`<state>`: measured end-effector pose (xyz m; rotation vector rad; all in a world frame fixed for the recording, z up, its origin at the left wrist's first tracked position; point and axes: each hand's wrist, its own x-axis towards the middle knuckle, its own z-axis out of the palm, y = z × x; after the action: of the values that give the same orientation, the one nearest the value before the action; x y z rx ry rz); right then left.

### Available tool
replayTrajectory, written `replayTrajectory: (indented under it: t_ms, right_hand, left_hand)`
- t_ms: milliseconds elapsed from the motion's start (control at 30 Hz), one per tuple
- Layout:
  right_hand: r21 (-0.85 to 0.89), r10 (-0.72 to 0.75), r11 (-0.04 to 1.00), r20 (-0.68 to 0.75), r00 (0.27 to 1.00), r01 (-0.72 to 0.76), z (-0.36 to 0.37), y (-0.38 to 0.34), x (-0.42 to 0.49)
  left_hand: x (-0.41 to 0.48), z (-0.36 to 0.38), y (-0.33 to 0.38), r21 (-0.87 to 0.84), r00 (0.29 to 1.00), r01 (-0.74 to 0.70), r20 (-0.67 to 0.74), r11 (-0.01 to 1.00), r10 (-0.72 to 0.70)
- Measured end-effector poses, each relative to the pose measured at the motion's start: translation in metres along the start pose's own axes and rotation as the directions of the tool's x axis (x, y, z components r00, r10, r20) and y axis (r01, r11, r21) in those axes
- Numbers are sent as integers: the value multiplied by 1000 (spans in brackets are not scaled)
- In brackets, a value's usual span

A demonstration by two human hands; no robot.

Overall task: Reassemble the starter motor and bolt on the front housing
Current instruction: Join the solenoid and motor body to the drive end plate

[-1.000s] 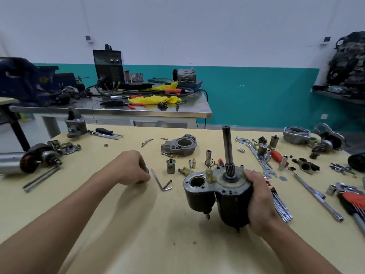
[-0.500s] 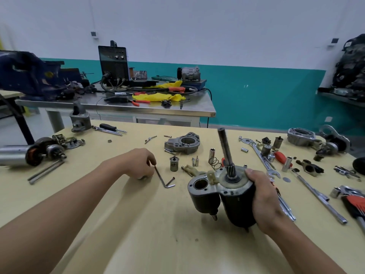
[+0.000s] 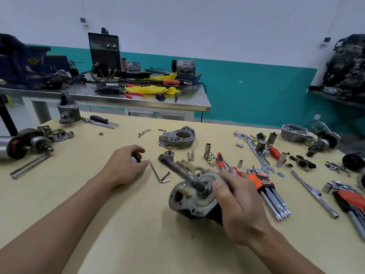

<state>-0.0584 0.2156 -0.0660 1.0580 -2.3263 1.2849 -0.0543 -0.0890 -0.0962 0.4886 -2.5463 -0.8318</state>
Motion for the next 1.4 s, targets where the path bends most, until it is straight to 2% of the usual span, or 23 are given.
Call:
replayTrajectory:
  t_ms: [67,100,200,400,567,667,800,1133,1267,1333,1400]
  right_hand:
    - [-206,-113,972,11,994,113,8,-10,-5]
    - [-257,-147,955,18,989,146,12,-14,-6]
    - [-309,-210,929,14,978,204,22,-21,-10]
    - [-414,-387,823,96,917,390,32,-15,-21]
    - [-503,-345,775,172,923,383,36,-21,-28]
    - [-615,-239,726,191,952,306,42,-30,-29]
    - [-696,-113,694,148,983,184,47,-38,-24]
    - [-677,-42,723,153,987,135,44,-38,-25]
    - [-643,29,757,208,978,115,38,-44,-26]
    - [-548,66,834,205,977,59,29,-46,-18]
    - [-310,142,946,153,978,-89,13,-44,4]
  left_hand:
    - [1,0,0,1,1000,1,-6,1000,-1]
    - [0,0,0,-1,1000,5,-2,1000,-5]
    - [-3,-2,-3,-5,1000,12,1,1000,-12]
    - [-9,-5,-4,-1,1000,1,0,1000,-1]
    - [-10,-6,-4,8,1000,-7,23,1000,7]
    - [-8,-7,-3,21,998,-27,60,999,26]
    - [-4,-6,-2,53,992,-63,112,997,57]
    - [-4,6,5,-17,981,-169,96,985,170]
    - [-2,5,5,-37,980,-171,94,985,174]
    - [-3,5,4,-53,976,-190,94,980,194]
    - [-4,6,3,-59,970,-218,96,974,223]
